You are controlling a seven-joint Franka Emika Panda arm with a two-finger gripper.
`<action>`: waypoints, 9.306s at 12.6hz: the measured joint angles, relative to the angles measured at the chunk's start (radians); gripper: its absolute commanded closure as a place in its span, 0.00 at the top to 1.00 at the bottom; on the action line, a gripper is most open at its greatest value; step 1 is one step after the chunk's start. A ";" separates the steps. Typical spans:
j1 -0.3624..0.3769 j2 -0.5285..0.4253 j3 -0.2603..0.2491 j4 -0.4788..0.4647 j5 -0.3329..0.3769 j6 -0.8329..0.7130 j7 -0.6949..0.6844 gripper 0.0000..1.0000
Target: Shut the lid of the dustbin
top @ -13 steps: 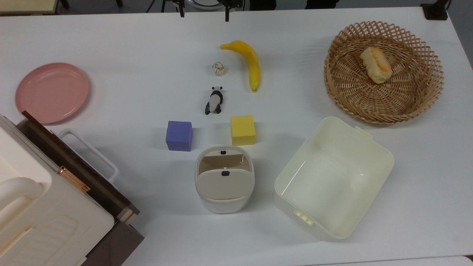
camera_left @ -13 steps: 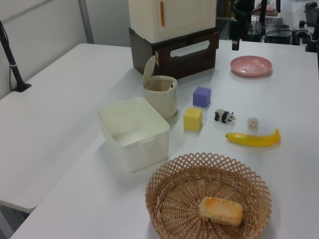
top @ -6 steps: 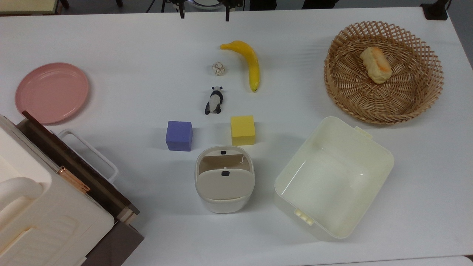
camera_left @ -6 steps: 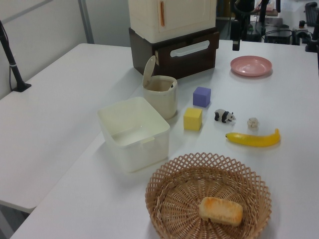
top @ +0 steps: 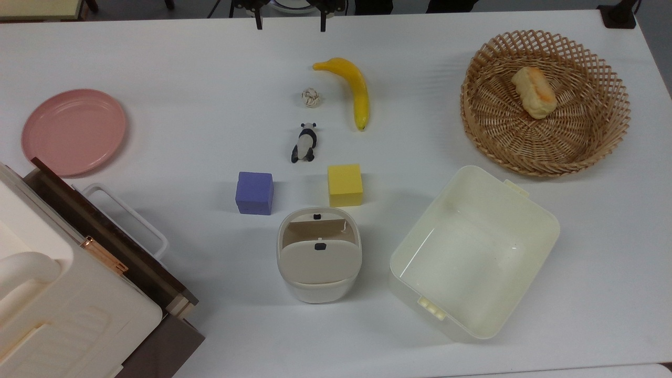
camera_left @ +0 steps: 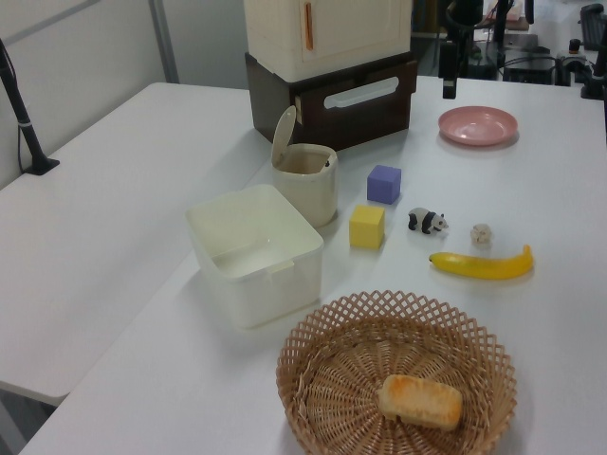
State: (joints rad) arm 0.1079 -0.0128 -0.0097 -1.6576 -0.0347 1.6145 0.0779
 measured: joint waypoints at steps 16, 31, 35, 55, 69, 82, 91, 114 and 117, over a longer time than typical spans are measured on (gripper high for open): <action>-0.001 0.005 0.000 0.000 -0.001 0.044 -0.035 0.00; -0.030 0.289 -0.003 0.132 -0.001 0.711 -0.035 0.00; -0.029 0.369 -0.003 0.138 -0.001 0.978 -0.035 0.00; -0.007 0.513 0.008 0.216 -0.001 1.178 -0.052 0.00; -0.005 0.496 0.008 0.219 -0.001 0.852 -0.113 0.00; 0.023 0.514 0.007 0.177 -0.002 0.810 -0.115 0.00; -0.002 0.306 -0.003 0.196 -0.002 0.440 -0.101 0.00; -0.011 0.088 -0.004 0.148 -0.023 -0.073 0.049 1.00; -0.013 0.088 -0.004 0.148 -0.027 -0.073 0.049 1.00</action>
State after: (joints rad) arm 0.0950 0.0756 -0.0135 -1.5098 -0.0620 1.5413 0.1269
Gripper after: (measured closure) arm 0.000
